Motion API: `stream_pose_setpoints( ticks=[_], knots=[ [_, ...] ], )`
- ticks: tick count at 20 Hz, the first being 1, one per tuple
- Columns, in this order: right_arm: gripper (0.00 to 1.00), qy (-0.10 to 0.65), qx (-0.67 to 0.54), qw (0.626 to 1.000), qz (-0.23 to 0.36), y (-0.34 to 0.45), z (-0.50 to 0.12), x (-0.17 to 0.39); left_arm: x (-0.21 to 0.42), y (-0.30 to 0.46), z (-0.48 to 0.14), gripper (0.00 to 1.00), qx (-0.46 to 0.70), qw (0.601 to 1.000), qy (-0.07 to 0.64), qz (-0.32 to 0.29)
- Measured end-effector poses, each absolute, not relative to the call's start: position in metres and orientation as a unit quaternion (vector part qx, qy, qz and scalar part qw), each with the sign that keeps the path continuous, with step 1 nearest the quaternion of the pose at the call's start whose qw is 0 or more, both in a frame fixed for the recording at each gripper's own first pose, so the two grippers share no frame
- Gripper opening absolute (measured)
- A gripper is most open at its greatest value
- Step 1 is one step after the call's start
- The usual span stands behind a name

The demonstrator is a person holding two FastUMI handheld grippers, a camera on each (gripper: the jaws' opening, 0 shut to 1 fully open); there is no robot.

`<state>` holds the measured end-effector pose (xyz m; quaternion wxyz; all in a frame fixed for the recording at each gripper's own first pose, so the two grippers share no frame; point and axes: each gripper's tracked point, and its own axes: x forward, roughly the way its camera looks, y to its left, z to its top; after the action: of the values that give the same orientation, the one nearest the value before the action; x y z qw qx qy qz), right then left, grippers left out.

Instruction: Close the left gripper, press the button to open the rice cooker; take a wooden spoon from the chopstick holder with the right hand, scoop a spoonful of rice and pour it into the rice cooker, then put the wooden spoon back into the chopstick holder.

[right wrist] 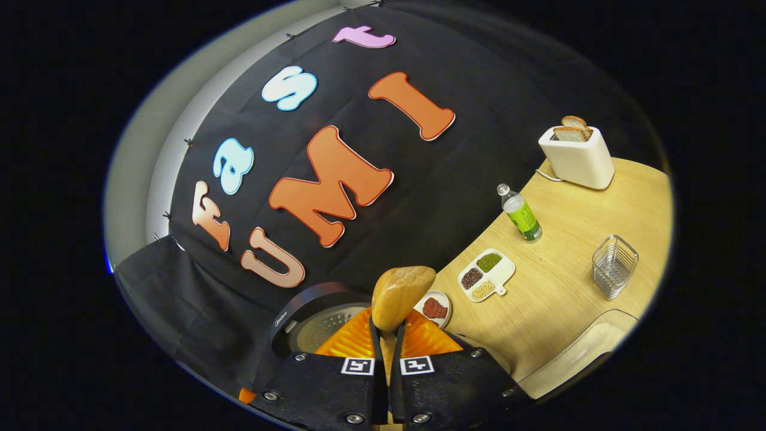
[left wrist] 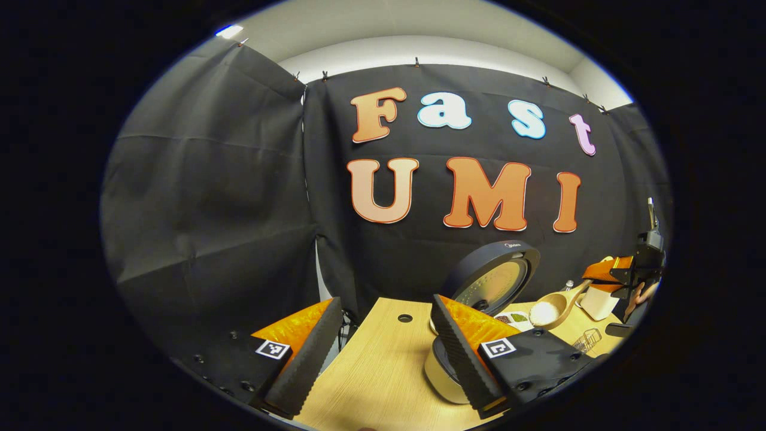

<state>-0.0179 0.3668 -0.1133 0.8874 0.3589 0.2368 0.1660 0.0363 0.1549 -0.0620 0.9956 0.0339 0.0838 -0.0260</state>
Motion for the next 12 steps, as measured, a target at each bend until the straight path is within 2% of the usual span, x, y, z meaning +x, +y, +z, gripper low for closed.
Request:
stream_pose_setpoints(
  ticks=[12],
  knots=[
    [0.01, 0.209, 0.302, 0.912, 0.182, 0.378, -0.099, -0.024, 0.040, 0.160, -0.068, 1.00, 0.031, 0.995, 0.092, -0.022]
  ],
)
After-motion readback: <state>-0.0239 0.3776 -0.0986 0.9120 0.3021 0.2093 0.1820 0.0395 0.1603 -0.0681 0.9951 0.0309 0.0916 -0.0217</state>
